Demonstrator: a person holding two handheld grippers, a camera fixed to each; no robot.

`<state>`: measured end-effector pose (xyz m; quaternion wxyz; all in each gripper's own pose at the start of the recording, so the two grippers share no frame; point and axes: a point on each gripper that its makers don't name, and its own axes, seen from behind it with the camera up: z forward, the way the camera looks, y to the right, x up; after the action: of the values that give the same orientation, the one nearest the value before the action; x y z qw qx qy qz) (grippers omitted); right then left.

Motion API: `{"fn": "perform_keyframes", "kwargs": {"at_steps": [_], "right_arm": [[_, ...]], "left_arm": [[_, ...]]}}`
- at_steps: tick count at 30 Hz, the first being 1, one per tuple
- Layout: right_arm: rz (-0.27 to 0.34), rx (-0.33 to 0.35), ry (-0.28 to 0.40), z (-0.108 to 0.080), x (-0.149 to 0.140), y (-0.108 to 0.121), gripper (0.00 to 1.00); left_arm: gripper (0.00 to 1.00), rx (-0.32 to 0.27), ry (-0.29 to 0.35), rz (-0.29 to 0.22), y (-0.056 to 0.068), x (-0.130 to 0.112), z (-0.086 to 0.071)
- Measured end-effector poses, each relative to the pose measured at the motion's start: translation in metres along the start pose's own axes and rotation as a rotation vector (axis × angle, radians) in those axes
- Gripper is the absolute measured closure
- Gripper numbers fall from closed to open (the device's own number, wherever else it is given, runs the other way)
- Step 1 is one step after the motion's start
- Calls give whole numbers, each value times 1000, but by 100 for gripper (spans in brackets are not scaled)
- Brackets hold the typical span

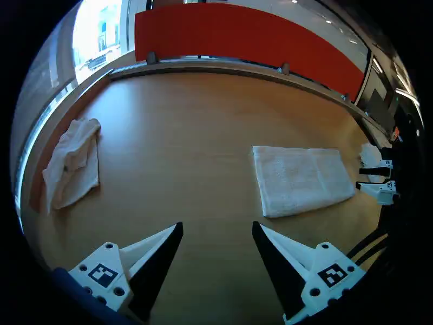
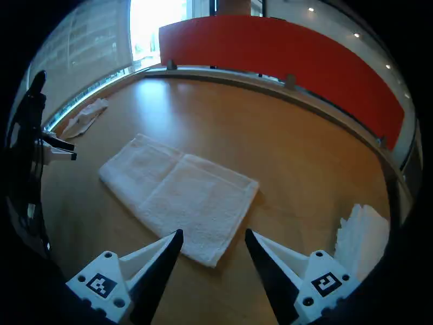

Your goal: Fold towel

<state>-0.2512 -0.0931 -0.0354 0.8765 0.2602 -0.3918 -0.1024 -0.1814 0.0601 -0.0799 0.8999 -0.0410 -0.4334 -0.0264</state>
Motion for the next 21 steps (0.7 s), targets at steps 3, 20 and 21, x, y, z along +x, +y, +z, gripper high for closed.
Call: {"fn": "perform_keyframes", "kwargs": {"at_steps": [3,20,21], "right_arm": [[-11,1,-17,1,-11,-1,12],[-56,32,-69,5,-45,-1,32],[-57,36,-70,6,-46,-2,36]], "left_arm": [[5,7,-3,-11,-4,-5,-4],[6,26,-15,-27,-16,-20,-13],[6,26,-15,-27,-16,-20,-13]]}}
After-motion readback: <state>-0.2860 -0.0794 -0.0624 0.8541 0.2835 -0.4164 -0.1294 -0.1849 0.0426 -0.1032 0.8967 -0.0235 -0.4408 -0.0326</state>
